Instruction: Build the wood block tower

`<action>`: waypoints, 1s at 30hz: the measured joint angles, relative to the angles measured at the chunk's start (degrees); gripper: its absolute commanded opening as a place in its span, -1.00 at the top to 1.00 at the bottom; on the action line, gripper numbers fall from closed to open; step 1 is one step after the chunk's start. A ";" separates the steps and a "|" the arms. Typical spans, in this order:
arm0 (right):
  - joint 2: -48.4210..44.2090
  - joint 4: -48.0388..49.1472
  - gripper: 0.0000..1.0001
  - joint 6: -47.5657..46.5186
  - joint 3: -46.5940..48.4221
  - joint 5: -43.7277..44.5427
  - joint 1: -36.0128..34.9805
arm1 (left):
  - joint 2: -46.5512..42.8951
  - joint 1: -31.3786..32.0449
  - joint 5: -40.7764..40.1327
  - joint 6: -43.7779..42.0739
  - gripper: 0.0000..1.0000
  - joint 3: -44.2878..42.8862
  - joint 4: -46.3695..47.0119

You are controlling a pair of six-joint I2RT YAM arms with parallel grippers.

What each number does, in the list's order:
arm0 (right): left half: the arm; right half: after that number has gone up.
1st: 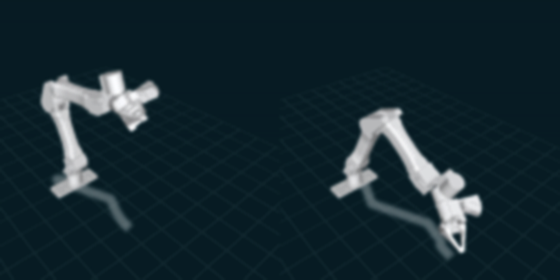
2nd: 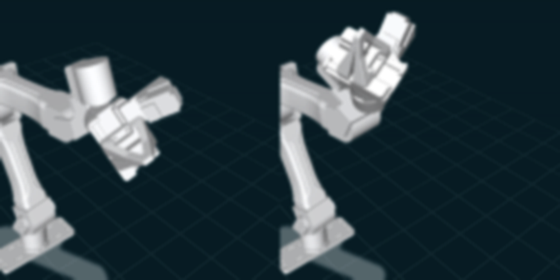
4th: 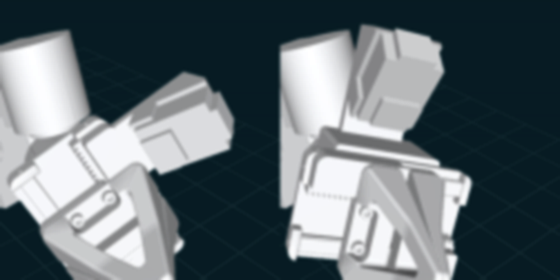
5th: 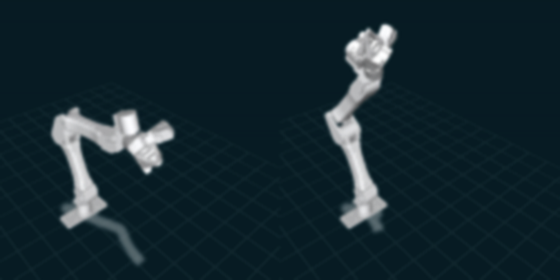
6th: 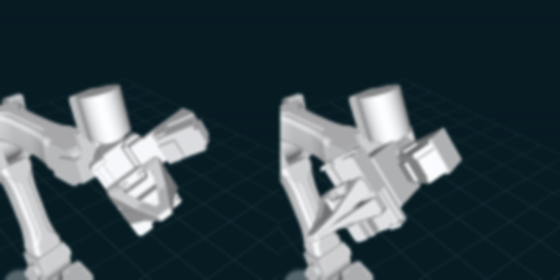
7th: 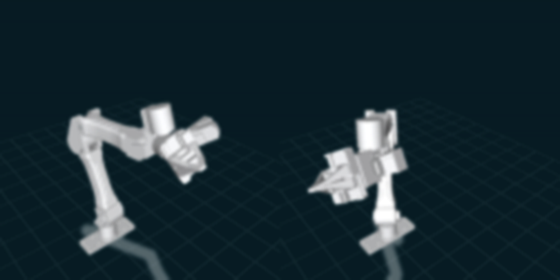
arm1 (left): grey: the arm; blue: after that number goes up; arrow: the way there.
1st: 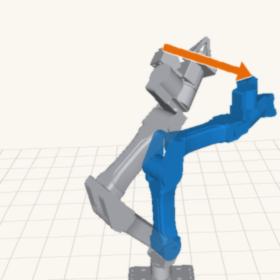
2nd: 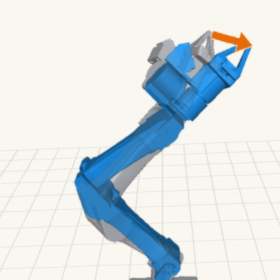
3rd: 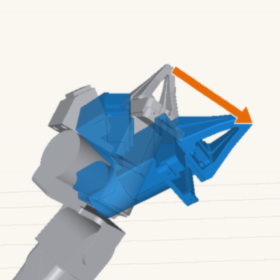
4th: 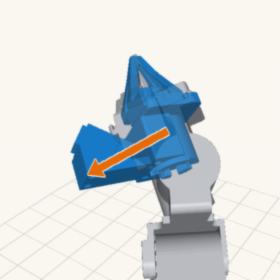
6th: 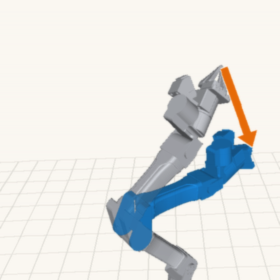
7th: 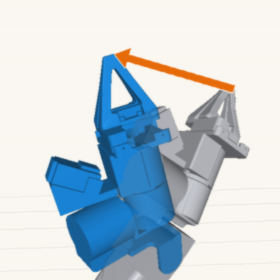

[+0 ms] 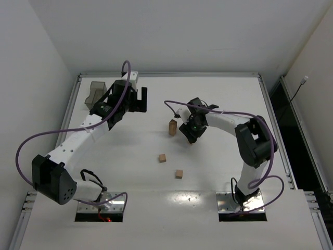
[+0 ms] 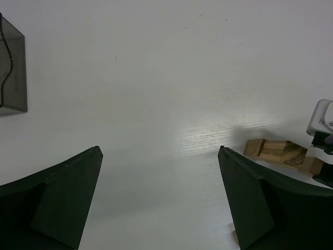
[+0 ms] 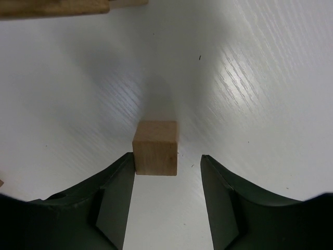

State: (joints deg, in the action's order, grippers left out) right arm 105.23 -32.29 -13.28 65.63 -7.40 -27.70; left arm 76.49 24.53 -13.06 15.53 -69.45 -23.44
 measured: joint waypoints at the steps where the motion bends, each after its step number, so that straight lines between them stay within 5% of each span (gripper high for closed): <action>1: 0.20 0.15 0.05 0.11 0.00 0.28 -0.20 | 0.13 0.00 -0.02 0.00 -0.83 0.00 -0.02; 13: 1.62 0.72 1.00 1.53 0.24 2.54 -0.17 | 0.90 -0.11 0.00 -0.02 -0.83 0.00 0.07; 22: -0.22 -2.80 1.00 1.77 2.40 2.84 2.75 | 1.33 -0.13 -0.07 0.00 -0.83 0.00 0.17; 30: 1.09 -18.29 1.00 1.20 29.75 0.09 3.91 | 1.33 -0.28 -1.46 0.46 -0.83 0.22 0.20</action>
State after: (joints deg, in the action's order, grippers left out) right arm 106.32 -50.59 -12.08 95.37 -7.31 -23.79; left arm 77.82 24.25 -14.52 15.99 -69.23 -23.24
